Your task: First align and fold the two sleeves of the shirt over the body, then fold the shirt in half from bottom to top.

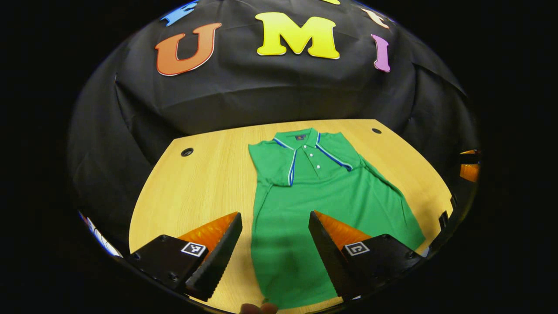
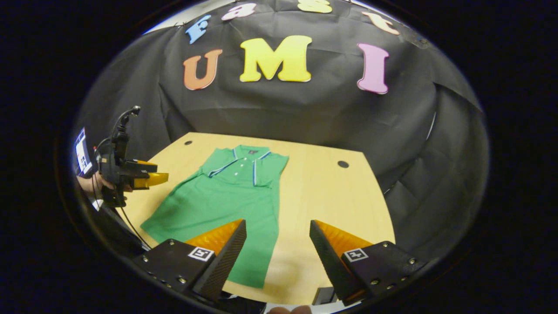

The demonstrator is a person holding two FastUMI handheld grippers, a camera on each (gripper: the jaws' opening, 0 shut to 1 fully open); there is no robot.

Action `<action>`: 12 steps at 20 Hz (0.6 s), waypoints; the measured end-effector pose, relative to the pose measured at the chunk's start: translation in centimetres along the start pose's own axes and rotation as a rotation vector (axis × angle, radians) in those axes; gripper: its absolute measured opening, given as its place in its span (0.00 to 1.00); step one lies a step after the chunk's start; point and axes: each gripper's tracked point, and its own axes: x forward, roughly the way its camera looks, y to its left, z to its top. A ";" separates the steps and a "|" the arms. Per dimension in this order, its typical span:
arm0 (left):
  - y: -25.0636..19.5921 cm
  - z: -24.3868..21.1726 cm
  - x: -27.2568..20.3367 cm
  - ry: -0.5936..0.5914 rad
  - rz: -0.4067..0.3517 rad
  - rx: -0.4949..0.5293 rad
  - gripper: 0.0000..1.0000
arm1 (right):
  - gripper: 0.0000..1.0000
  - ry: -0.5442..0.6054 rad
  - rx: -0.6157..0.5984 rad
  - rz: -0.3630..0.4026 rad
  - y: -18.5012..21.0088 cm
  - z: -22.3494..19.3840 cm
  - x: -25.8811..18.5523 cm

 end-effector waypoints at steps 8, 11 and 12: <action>-0.7 -10.5 -4.7 0.167 -0.018 0.087 0.99 | 0.93 0.199 -0.082 0.035 1.3 -9.2 1.2; -1.4 -13.2 -5.6 0.216 -0.038 0.095 0.99 | 0.93 0.257 -0.146 0.058 2.0 -12.3 1.2; -1.4 -14.1 -5.8 0.231 -0.038 0.096 0.99 | 0.93 0.280 -0.154 0.070 2.4 -13.2 1.3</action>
